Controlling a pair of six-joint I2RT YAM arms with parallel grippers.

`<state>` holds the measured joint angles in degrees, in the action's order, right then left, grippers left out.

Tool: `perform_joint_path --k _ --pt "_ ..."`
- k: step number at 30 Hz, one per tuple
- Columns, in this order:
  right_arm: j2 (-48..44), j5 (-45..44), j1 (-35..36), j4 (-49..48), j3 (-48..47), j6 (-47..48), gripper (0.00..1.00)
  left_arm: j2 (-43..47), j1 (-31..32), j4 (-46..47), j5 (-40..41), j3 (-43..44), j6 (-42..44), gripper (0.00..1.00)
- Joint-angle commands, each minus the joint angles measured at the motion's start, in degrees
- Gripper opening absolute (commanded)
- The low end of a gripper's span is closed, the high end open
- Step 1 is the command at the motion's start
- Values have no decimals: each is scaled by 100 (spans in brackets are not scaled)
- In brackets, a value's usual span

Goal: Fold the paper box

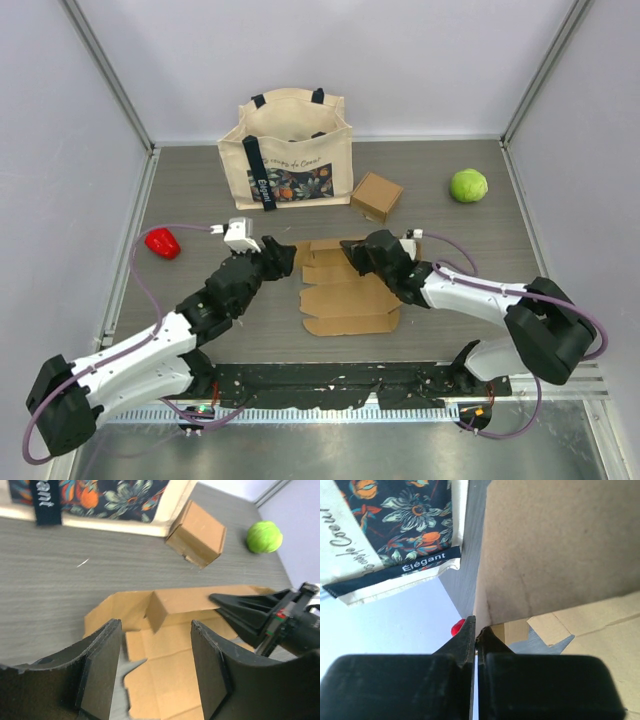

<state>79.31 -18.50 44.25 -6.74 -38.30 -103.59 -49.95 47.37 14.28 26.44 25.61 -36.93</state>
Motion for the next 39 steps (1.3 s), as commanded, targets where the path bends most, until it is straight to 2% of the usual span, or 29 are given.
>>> perform_joint_path --k 1,5,10,13,16,20,23,25,27,28,34,39 --pt "-407 -110 -65 -1091 375 865 1 310 -281 -2085 -33 533 -665 61" --pt "-451 153 -145 -2224 824 1104 1 241 -1097 -2675 -681 770 -991 62" --pt "-267 627 -285 -3103 1123 1201 1 -294 -1967 -2685 -1386 937 -1106 63" --pt "-162 751 -382 -3692 1281 1157 1 -838 -2083 -2352 -1317 1008 -966 62" --pt "-109 778 -417 -3782 1387 1157 1 -1645 -2197 -1886 -1334 1104 -869 61" --pt "-21 883 -461 -3808 1431 1122 1 -2621 -2224 -1098 -1913 1403 -746 59" --pt "93 936 -496 -3826 1405 1104 1 -3281 -2233 -867 -2125 1640 -588 52" --pt "155 971 -514 -3791 1387 1069 1 -3468 -2233 -717 -2282 1693 -474 46" --pt "173 945 -523 -3756 1378 1043 1 -3600 -2224 -436 -2843 1658 -421 35" --pt "173 910 -523 -3668 1370 1034 1 -3600 -2224 -400 -2959 1580 -464 32" --pt "313 840 -531 -3641 1264 990 1 -3346 -2224 223 -3381 947 -666 28" --pt "506 857 -531 -3623 1124 885 1 -3477 -2101 452 -3925 876 -983 25"
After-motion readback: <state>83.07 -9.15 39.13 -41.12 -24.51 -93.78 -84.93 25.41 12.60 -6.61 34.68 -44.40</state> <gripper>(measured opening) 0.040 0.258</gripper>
